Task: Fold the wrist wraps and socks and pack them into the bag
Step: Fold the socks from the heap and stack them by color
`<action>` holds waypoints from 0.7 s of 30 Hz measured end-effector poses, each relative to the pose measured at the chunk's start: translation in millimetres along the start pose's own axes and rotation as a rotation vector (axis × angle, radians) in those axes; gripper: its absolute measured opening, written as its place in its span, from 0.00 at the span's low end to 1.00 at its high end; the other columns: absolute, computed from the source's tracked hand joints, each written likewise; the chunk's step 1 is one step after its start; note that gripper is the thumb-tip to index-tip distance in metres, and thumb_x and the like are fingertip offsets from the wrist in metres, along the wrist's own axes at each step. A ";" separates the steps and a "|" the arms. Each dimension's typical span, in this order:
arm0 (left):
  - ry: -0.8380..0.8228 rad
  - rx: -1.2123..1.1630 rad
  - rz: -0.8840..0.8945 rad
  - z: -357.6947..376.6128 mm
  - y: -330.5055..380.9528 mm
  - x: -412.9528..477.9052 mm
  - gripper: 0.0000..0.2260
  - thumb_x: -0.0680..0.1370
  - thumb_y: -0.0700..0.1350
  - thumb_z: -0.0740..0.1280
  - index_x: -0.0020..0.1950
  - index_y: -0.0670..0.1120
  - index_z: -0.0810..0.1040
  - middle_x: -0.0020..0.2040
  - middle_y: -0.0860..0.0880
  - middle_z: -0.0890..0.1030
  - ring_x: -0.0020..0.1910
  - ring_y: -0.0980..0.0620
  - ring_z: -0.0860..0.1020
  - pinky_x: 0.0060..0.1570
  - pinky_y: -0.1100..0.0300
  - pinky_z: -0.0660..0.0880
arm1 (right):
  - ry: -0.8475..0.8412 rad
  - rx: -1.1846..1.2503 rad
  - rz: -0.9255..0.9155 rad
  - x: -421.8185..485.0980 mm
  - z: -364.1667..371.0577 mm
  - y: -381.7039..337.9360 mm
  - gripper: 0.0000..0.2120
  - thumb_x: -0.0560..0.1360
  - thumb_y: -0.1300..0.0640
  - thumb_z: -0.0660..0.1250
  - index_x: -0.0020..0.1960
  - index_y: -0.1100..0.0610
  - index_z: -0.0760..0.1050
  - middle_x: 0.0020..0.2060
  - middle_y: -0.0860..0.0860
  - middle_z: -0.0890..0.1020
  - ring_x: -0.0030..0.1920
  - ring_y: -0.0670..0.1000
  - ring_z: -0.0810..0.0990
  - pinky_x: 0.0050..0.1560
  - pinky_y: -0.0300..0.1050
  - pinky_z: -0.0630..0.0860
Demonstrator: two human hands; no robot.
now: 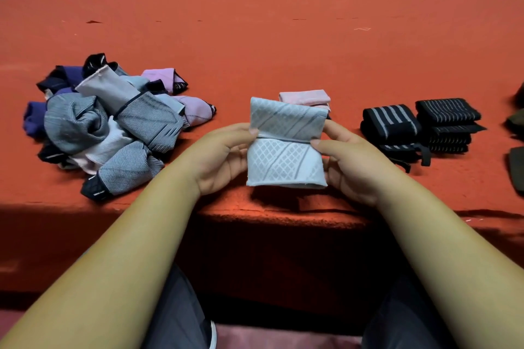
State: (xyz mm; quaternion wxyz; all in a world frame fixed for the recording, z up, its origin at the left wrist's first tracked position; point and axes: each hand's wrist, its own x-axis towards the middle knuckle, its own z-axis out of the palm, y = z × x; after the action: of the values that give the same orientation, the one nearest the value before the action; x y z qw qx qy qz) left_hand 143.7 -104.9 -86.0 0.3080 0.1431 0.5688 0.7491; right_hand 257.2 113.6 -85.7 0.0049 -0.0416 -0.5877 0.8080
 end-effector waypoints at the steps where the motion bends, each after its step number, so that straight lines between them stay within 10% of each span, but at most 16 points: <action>1: -0.008 -0.020 -0.047 0.9 -0.3 -1.4 0.14 0.86 0.39 0.62 0.70 0.37 0.78 0.67 0.36 0.82 0.64 0.41 0.83 0.63 0.48 0.82 | 0.008 0.034 0.000 0.6 1.2 0.5 0.21 0.85 0.69 0.59 0.71 0.52 0.78 0.63 0.58 0.86 0.59 0.61 0.86 0.55 0.57 0.86; 11: -0.018 -0.061 -0.245 8.6 1.4 -8.9 0.13 0.89 0.50 0.56 0.58 0.47 0.79 0.57 0.36 0.86 0.50 0.43 0.88 0.42 0.53 0.86 | 0.026 0.115 0.120 2.7 0.1 -2.9 0.24 0.81 0.66 0.52 0.70 0.58 0.80 0.60 0.63 0.84 0.46 0.55 0.86 0.37 0.51 0.86; 17: -0.035 -0.128 -0.256 8.2 -0.1 -6.1 0.24 0.88 0.56 0.57 0.71 0.39 0.78 0.62 0.33 0.83 0.55 0.39 0.87 0.43 0.54 0.85 | 0.037 0.118 0.146 2.9 -3.2 -2.0 0.23 0.84 0.49 0.57 0.65 0.62 0.84 0.54 0.58 0.82 0.35 0.49 0.81 0.25 0.41 0.78; 21: -0.036 -0.091 -0.204 8.2 -0.3 -5.0 0.18 0.85 0.52 0.64 0.70 0.45 0.81 0.63 0.37 0.83 0.54 0.44 0.85 0.48 0.53 0.85 | 0.129 -0.034 0.087 2.9 -0.3 -0.1 0.11 0.82 0.55 0.66 0.58 0.54 0.87 0.50 0.53 0.82 0.34 0.45 0.76 0.25 0.38 0.67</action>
State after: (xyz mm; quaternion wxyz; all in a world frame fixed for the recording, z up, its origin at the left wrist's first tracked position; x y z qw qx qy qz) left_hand 152.2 -101.7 -83.1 0.3988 0.0838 0.5402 0.7363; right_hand 254.3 114.0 -85.9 0.0069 -0.1190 -0.5977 0.7928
